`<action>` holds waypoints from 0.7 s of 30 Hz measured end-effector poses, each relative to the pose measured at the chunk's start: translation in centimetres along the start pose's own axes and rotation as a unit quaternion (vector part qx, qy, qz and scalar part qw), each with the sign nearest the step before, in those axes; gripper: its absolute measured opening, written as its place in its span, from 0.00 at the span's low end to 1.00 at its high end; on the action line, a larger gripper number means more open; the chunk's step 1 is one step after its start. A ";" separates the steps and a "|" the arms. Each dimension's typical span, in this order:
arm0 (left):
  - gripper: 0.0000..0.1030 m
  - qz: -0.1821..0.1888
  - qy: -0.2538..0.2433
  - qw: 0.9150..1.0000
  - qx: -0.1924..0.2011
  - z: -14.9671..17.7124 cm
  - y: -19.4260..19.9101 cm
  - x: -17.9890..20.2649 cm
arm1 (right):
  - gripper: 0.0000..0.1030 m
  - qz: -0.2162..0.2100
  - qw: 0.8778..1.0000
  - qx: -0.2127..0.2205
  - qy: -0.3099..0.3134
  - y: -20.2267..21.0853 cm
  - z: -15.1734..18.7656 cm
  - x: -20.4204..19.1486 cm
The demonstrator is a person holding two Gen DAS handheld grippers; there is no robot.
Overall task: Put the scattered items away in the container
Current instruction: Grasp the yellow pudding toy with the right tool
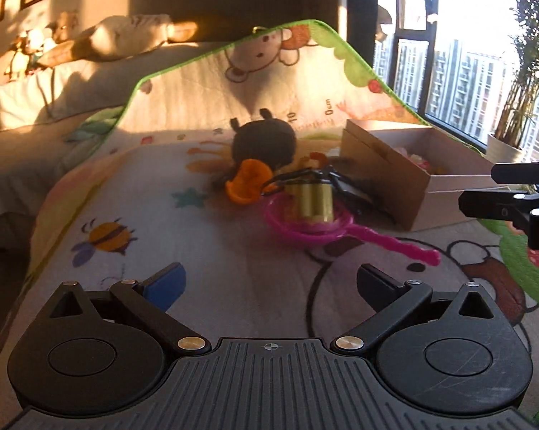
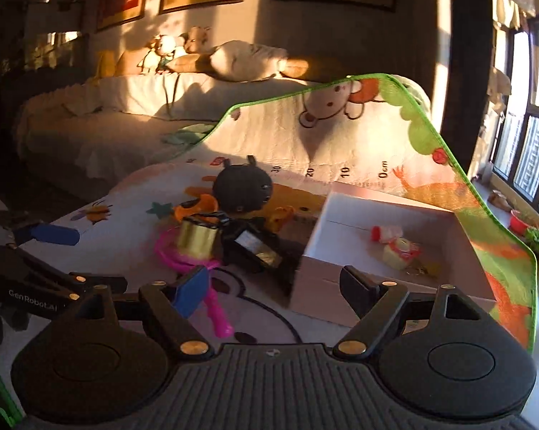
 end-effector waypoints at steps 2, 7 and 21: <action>1.00 -0.003 0.009 1.000 0.004 0.4 0.6 -0.7 | 0.70 -0.008 1.000 -0.007 0.016 -0.6 0.1 -2.0; 1.00 -0.012 0.023 0.999 0.031 0.7 1.1 -2.0 | 0.34 -0.034 0.999 -0.038 0.007 -3.4 -1.1 -5.2; 1.00 0.031 0.032 0.998 0.034 1.6 0.4 -1.5 | 0.37 -0.060 0.995 -0.074 -0.004 -9.6 -3.1 -9.5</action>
Point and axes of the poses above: each gripper's, at about its wrist camera, not at the fingertips, and y roughly against the way its jaws point, x to its right, z to its underside, the point moved 9 cm from there along -y, roughly the way its jaws point, and after that the axes turned 13 degrees about z, right-handed, at the moved point
